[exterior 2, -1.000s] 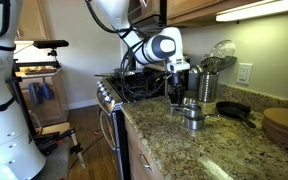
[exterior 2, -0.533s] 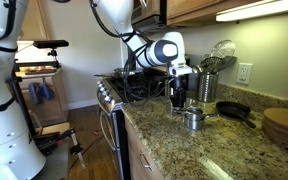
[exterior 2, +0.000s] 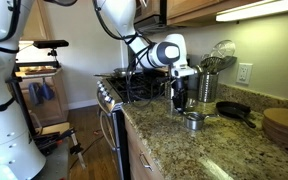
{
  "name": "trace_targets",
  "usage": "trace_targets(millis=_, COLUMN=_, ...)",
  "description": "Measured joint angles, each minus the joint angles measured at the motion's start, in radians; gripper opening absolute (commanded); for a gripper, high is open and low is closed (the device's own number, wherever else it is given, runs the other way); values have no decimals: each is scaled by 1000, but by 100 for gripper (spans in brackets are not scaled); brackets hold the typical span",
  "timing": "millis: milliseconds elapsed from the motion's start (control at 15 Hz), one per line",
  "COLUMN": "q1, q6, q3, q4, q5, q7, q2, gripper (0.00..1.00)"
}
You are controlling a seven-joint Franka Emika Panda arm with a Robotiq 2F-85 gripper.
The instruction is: Stack the cups
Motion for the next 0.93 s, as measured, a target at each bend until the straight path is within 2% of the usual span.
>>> trace_targets(millis=67, q1=0, q6=0, q3=0, q4=4, q5=1, q7=-3, q2=4, gripper=63)
trace_targets(millis=133, q1=0, q6=0, q3=0, q4=7, q5=2, q7=-4, q2=6, gripper=70)
trace_targets(millis=200, q1=0, q6=0, q3=0, q4=9, q5=4, q7=-6, q2=8, gripper=86)
trace_targets(millis=333, q1=0, q6=0, q3=0, q4=11, q5=6, q7=-8, q2=8, gripper=98)
trace_targets(millis=933, q1=2, q6=0, q3=18, q4=10, q5=13, q7=-15, q2=0, gripper=100)
